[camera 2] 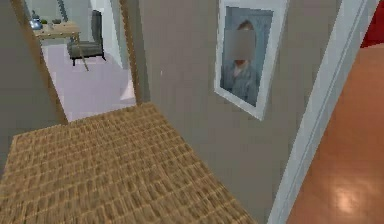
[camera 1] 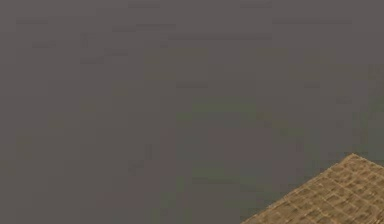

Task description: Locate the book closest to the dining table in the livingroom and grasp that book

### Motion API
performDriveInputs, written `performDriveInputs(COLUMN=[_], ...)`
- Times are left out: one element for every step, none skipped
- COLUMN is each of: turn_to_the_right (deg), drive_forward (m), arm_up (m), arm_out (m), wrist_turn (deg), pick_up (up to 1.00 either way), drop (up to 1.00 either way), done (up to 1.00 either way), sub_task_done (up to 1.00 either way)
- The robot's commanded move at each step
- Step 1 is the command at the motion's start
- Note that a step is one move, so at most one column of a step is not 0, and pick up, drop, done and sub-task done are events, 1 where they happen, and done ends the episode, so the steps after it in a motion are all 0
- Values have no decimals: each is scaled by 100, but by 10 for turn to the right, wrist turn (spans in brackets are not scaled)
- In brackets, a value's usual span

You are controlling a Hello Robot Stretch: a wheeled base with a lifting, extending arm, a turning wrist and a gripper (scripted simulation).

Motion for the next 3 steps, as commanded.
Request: performDriveInputs(turn_to_the_right=[-450,-180,0], drive_forward=[0,0,50], arm_up=[0,0,0], arm_out=[0,0,0], wrist_turn=[0,0,0], pick_up=[0,0,0], drop=[0,0,0], done=[0,0,0], sub_task_done=[0,0,0])
